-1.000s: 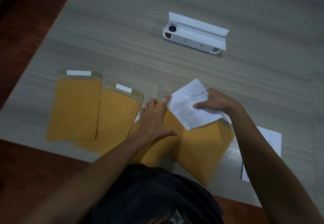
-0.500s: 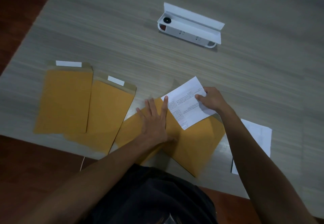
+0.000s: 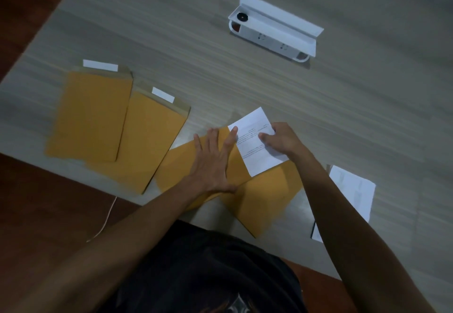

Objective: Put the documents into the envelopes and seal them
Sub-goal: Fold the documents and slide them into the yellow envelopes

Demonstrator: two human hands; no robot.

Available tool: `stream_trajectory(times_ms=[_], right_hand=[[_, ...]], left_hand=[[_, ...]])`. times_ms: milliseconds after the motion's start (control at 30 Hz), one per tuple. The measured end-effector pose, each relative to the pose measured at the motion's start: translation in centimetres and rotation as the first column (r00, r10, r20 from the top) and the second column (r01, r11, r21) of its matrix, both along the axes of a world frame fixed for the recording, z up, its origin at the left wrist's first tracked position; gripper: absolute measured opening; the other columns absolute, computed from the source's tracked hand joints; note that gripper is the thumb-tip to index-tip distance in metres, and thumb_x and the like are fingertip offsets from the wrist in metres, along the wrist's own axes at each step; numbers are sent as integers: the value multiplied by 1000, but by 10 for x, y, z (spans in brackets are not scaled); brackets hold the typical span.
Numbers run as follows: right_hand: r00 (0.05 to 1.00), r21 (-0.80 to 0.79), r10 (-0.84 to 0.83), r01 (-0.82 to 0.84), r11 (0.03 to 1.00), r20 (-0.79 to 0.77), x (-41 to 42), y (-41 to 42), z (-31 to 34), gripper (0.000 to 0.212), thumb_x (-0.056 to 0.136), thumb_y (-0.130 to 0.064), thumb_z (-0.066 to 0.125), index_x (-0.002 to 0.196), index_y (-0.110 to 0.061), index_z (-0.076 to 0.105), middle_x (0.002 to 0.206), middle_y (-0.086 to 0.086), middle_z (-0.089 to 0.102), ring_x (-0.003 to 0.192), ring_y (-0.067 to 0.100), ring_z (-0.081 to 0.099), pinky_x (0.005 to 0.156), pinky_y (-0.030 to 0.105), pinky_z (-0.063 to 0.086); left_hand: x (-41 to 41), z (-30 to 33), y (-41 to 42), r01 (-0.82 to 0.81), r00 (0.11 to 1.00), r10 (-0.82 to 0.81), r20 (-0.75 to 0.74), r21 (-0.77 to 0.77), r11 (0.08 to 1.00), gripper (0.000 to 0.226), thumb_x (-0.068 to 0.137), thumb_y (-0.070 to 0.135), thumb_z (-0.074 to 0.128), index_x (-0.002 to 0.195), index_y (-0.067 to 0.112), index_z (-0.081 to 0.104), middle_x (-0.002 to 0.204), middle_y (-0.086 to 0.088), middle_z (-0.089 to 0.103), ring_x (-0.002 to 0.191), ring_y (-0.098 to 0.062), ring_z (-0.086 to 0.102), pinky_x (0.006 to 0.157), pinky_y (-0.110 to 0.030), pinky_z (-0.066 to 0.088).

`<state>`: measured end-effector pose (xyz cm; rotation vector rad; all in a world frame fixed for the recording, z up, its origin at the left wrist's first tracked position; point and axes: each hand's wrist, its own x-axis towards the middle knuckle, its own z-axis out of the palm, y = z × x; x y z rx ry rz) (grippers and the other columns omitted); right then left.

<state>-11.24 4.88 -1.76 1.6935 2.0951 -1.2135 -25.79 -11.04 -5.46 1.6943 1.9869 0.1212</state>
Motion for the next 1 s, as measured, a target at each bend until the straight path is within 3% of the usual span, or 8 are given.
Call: stream_trajectory(times_ms=[67,133,233,333,400,633,900,1000], right_hand=[[999,21,37,-37,999,-2,-3,-9,2,31,95,-28,57,118,-10,67,120,9,68,105,27,64,89,38,51],[999,29,44,-43,999,-23,-2,-15,3,29,95,-28,57,115,-10,67,112,7,69,101,26,64,80,33,48],[992,136,-96,106,985,-80,8,-15,5,20,93,-19,57,107,-10,68,98,1,67,94,18,62,74,21,37],[978,164,-183,197,967,-98,15,-13,5,17,92,-12,55,103,-10,68,102,1,69,91,13,58,70,15,35],[981,118,-175,183,976,-81,15,-15,3,18,93,-11,55,105,-11,68,103,1,68,89,12,56,66,16,37],[961,-8,-244,245,969,-132,16,-18,-2,18,92,-13,60,106,-12,70,104,2,72,92,14,62,74,23,42],[961,-29,-222,221,975,-165,16,-25,4,16,91,-14,61,104,-12,70,98,1,71,89,15,63,69,23,45],[959,14,-235,241,971,-157,19,-25,7,20,87,-17,66,106,-13,68,100,1,72,92,16,66,77,31,53]], left_hand=[[2,1,1,-24,1000,24,9,18,1000,150,42,81,69,151,26,-18,150,-23,18,143,-41,12,112,-70,5],[3,2,1,-22,1000,22,10,29,999,150,42,81,68,151,26,-18,150,-23,18,143,-41,13,112,-70,6],[1,4,1,-9,1000,9,4,38,999,149,41,82,65,151,24,-17,148,-22,17,142,-41,13,111,-72,8],[0,9,3,32,999,-31,-16,38,999,150,39,80,66,150,23,-18,148,-22,17,142,-40,13,110,-71,11],[1,8,3,59,998,-58,-18,32,998,150,40,79,67,150,24,-18,148,-22,16,143,-40,12,110,-71,11],[-2,6,2,74,997,-74,0,66,995,150,38,78,68,150,24,-16,146,-21,20,141,-39,16,110,-70,13],[0,6,5,108,994,-108,-5,106,988,150,38,77,68,152,22,-13,143,-20,24,138,-39,21,109,-68,18],[-1,7,7,106,994,-106,-3,111,988,150,39,78,68,151,23,-15,144,-21,23,139,-39,20,109,-68,17]])
